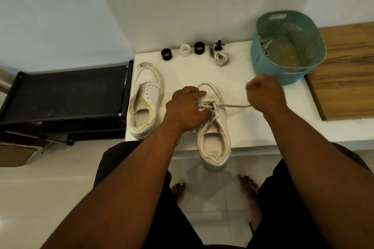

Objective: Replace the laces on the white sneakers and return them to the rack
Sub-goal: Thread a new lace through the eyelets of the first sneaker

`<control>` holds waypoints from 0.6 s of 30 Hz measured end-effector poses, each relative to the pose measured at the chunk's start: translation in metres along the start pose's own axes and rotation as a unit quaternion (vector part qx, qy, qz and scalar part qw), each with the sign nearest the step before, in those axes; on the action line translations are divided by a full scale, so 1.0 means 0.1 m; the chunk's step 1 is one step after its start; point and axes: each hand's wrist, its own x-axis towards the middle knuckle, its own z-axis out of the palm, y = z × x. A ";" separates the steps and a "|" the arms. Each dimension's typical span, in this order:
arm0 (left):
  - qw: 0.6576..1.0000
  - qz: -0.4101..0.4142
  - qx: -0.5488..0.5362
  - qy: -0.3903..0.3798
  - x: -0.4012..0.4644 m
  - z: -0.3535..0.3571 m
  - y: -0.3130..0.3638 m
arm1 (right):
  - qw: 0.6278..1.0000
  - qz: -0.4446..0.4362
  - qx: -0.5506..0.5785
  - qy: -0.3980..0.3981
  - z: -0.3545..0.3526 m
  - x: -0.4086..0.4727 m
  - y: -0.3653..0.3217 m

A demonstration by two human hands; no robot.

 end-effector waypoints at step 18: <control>0.994 0.024 -0.099 0.026 0.05 0.13 -0.20 | 0.972 -0.108 -0.189 -0.089 0.21 -0.15 -0.02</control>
